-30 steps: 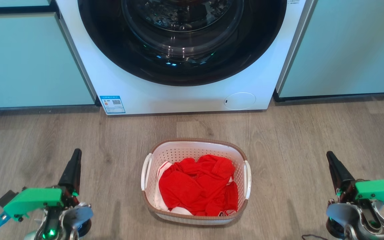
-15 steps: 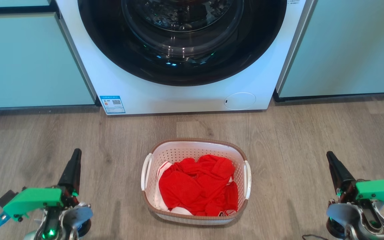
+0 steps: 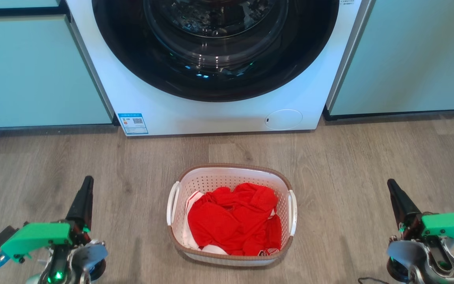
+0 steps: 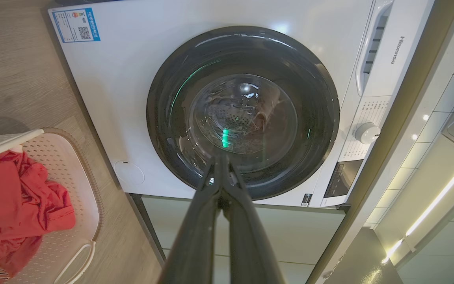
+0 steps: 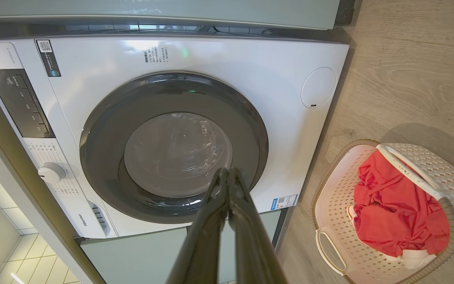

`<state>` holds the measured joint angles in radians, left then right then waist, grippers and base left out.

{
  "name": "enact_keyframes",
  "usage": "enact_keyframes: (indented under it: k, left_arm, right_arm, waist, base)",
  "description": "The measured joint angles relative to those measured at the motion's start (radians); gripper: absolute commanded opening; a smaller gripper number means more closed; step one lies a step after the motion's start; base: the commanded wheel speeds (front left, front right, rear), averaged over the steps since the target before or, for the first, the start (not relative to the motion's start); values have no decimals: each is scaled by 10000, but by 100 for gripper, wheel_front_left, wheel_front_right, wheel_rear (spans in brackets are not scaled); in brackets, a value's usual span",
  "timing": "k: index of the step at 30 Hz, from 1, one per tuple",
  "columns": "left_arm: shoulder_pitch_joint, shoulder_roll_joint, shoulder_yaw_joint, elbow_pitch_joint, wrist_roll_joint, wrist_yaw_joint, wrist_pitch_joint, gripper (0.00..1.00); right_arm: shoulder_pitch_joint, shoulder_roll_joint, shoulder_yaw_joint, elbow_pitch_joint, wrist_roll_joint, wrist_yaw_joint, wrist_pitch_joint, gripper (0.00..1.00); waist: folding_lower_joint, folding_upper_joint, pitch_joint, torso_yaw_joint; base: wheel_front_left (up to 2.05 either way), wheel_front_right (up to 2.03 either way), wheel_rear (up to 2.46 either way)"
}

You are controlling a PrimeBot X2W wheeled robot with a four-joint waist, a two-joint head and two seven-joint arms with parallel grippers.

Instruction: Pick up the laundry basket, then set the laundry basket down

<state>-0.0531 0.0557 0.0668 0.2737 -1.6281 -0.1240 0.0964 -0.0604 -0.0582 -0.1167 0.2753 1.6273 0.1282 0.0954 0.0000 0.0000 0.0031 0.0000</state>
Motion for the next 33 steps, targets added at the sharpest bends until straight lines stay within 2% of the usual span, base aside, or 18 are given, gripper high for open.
enact_keyframes:
  k: [33]
  left_arm:
    - [0,-42,50,0,13,0,38,0]
  right_arm:
    - [0,102,-75,2,-4,0,15,0]
  waist:
    - [0,0,0,0]
  base:
    - [0,0,0]
